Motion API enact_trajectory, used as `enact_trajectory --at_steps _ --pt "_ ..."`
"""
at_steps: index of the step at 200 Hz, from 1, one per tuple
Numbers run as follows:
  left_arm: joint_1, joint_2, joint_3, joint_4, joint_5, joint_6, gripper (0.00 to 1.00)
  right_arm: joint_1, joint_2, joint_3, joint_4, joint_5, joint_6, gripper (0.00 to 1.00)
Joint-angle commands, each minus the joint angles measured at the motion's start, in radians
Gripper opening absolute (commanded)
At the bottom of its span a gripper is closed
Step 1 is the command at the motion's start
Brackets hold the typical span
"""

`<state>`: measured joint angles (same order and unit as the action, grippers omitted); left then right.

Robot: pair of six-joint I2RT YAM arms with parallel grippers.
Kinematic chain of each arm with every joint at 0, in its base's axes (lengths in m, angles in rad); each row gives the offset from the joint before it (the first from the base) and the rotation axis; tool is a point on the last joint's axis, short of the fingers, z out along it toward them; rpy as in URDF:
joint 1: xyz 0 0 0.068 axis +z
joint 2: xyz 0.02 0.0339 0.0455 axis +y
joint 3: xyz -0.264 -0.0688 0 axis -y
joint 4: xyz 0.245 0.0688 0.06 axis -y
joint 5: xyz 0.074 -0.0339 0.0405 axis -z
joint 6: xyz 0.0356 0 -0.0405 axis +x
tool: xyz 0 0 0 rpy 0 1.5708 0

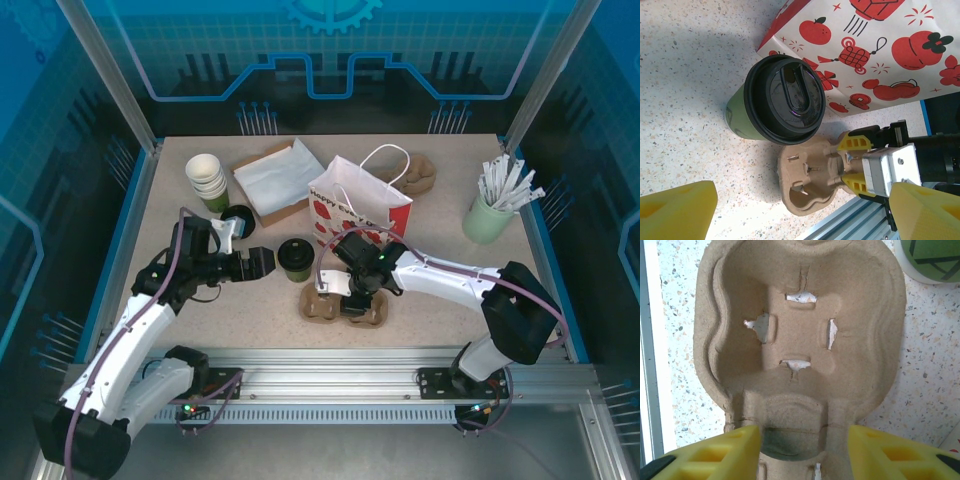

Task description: Pack the takeout coffee

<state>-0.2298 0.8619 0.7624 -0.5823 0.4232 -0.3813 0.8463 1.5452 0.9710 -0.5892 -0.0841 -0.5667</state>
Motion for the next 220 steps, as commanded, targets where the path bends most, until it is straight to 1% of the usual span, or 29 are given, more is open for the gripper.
enact_trajectory --at_steps 1,48,94,220 --pt "0.006 -0.015 -0.008 -0.012 0.007 0.028 0.91 0.016 -0.006 -0.023 -0.010 -0.013 -0.005 0.48" --pt "0.006 -0.021 -0.011 -0.014 0.009 0.030 0.90 0.025 -0.006 -0.029 -0.008 -0.013 -0.002 0.44" --pt "0.006 -0.022 -0.012 -0.014 0.010 0.029 0.91 0.024 0.010 -0.022 -0.005 -0.006 0.004 0.44" --pt "0.007 -0.028 -0.016 -0.014 0.012 0.024 0.91 0.023 0.050 -0.001 0.002 -0.001 0.024 0.44"
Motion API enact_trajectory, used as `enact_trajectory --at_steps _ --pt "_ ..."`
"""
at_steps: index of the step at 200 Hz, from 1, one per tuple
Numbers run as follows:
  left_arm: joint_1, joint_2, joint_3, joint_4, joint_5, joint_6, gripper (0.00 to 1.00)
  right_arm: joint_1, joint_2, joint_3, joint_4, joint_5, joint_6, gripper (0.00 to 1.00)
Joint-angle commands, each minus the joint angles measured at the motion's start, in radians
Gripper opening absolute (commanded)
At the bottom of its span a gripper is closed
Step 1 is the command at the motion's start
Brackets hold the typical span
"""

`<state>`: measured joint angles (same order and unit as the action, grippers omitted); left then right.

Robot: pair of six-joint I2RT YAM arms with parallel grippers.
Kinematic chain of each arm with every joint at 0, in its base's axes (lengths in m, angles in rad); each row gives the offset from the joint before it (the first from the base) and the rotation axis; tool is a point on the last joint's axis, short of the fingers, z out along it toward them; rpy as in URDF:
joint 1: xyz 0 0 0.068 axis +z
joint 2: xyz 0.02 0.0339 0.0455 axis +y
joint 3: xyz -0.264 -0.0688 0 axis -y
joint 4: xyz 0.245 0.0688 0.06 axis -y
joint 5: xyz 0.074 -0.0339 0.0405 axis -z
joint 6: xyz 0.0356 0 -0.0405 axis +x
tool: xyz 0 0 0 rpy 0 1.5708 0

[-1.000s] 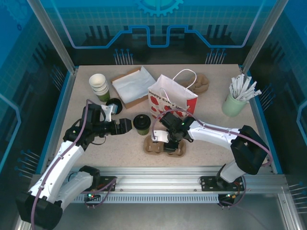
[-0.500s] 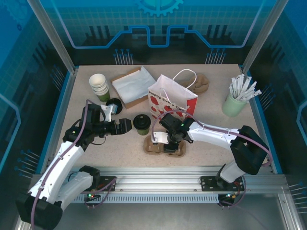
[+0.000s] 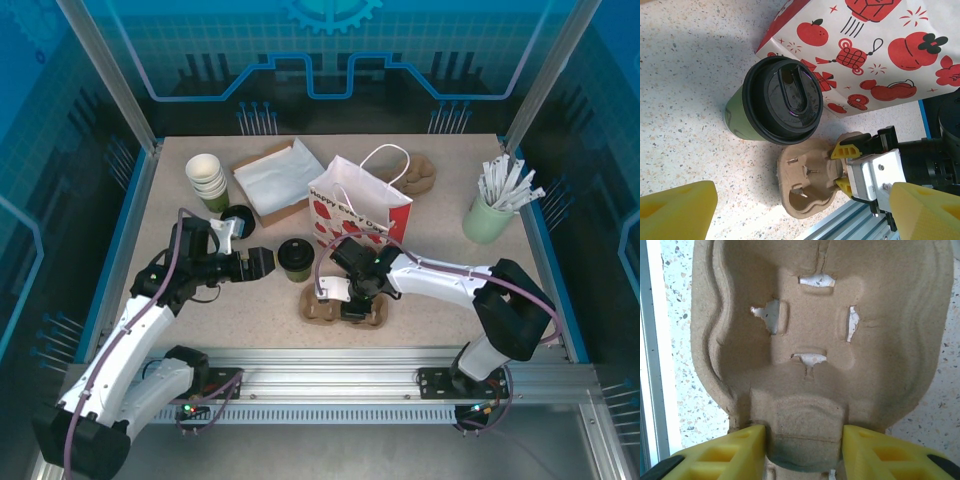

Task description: Pack the takeout coffee

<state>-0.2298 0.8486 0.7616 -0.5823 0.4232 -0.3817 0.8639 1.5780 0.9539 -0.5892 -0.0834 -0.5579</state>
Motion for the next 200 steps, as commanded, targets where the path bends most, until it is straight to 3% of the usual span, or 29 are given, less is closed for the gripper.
enact_trajectory --at_steps 1,95,161,200 --pt "0.006 -0.014 -0.015 -0.014 0.011 0.025 0.91 0.006 0.017 0.016 0.002 -0.002 0.014 0.44" --pt "0.006 -0.017 -0.019 -0.013 0.016 0.023 0.91 0.003 0.030 0.025 0.017 -0.032 0.035 0.44" --pt "0.006 -0.017 -0.019 -0.014 0.018 0.021 0.91 0.001 0.024 0.026 0.013 -0.035 0.052 0.33" --pt "0.006 -0.018 -0.019 -0.013 0.020 0.019 0.91 -0.002 -0.007 0.027 -0.002 -0.028 0.064 0.32"
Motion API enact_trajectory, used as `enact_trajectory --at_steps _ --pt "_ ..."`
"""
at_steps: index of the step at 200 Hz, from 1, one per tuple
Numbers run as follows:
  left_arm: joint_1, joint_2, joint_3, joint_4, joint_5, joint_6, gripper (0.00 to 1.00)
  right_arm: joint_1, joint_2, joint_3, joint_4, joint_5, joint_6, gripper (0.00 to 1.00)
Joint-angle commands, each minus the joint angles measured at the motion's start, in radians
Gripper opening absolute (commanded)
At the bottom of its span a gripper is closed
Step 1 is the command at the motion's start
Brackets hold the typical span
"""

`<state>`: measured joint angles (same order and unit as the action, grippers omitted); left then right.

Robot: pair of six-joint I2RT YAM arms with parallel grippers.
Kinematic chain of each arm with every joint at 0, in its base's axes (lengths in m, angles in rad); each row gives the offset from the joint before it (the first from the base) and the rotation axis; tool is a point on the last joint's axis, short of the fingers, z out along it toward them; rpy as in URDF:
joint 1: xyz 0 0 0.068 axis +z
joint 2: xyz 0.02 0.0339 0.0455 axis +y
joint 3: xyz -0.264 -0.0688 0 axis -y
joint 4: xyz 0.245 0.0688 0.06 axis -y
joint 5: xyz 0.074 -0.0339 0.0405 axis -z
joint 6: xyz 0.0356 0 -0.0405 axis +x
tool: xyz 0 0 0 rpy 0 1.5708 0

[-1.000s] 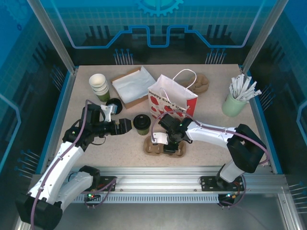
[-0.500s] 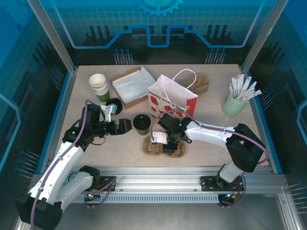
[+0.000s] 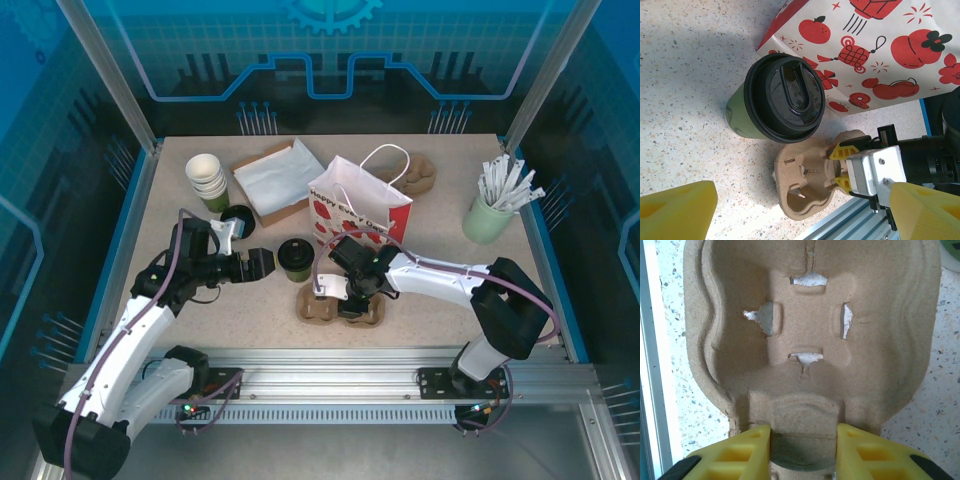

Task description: Pack the takeout coffee

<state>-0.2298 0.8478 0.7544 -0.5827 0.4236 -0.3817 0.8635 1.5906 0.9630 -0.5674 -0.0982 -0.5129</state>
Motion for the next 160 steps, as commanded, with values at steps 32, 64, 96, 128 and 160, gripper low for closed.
enact_trajectory --at_steps 32,64,96,128,160 --pt "0.006 -0.019 -0.013 -0.011 0.019 0.019 0.90 -0.011 -0.070 0.010 -0.027 -0.034 0.032 0.32" --pt "0.006 -0.025 -0.011 -0.009 -0.004 0.008 0.91 -0.011 -0.147 0.009 -0.050 -0.077 0.071 0.30" --pt "0.006 -0.054 -0.010 0.000 -0.063 -0.020 0.90 -0.008 -0.307 -0.004 -0.110 -0.122 0.134 0.30" --pt "0.006 -0.102 0.010 0.058 -0.138 -0.089 0.87 0.005 -0.456 0.075 -0.118 -0.158 0.232 0.29" --pt "0.005 -0.105 0.053 0.161 -0.176 -0.150 0.86 0.007 -0.475 0.273 -0.152 -0.147 0.281 0.29"
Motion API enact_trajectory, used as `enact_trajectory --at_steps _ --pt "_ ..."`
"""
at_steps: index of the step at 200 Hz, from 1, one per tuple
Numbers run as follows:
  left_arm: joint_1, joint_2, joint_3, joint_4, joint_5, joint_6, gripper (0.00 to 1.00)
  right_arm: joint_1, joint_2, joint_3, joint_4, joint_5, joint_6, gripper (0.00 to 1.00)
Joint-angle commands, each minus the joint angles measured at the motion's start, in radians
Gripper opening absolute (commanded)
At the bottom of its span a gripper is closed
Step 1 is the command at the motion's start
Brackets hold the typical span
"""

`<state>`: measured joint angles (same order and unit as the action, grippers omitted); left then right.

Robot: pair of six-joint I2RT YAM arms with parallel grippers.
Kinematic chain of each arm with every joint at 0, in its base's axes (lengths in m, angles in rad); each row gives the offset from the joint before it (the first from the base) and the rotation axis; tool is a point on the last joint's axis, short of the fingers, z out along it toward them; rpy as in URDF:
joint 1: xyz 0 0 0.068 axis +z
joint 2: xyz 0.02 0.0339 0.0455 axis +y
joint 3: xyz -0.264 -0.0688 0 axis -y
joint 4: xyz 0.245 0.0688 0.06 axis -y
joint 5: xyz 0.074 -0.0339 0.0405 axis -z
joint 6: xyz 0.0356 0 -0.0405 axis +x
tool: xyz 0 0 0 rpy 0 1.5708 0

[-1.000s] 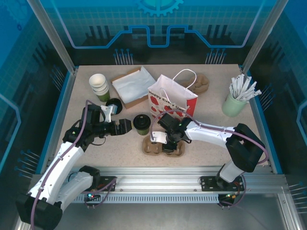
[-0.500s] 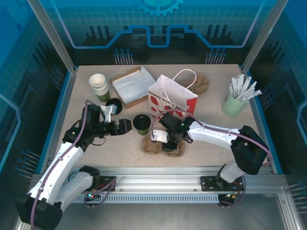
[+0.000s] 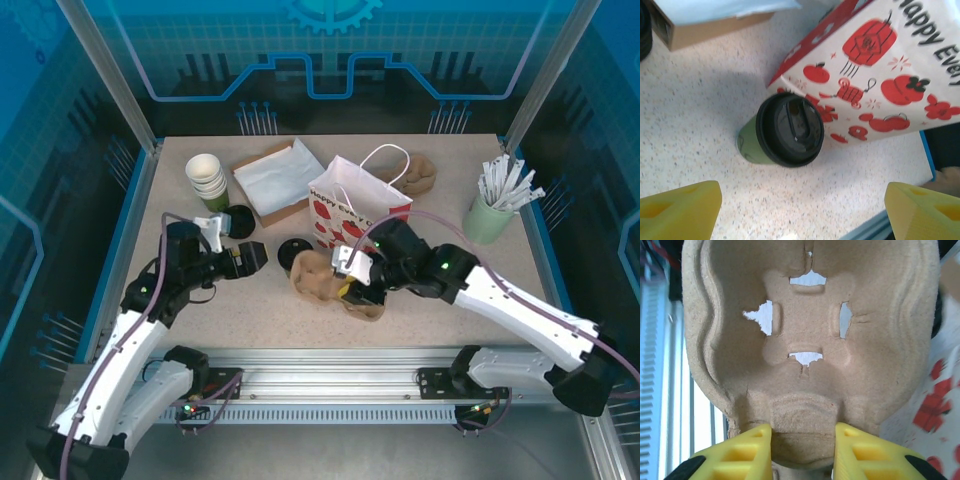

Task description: Pack the takeout coffee

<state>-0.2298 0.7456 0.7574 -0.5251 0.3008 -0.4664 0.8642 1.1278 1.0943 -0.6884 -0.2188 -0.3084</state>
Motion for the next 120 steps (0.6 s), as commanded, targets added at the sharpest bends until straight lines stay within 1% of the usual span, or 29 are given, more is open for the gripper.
enact_trajectory --at_steps 1,28,49,82,120 --pt "0.005 -0.001 0.051 0.107 -0.053 -0.067 0.86 0.006 -0.011 0.149 -0.033 -0.026 0.076 0.29" --pt "0.003 0.054 0.109 0.187 -0.052 -0.098 0.85 0.003 0.047 0.364 -0.100 -0.012 0.112 0.29" --pt "-0.008 0.117 0.168 0.235 -0.048 -0.089 0.84 -0.031 0.092 0.527 -0.131 0.000 0.155 0.29" --pt "-0.032 0.223 0.250 0.263 -0.054 -0.018 0.84 -0.139 0.165 0.728 -0.158 0.007 0.223 0.30" --pt "-0.075 0.388 0.394 0.238 -0.065 0.139 0.83 -0.295 0.271 0.872 -0.180 -0.002 0.277 0.30"
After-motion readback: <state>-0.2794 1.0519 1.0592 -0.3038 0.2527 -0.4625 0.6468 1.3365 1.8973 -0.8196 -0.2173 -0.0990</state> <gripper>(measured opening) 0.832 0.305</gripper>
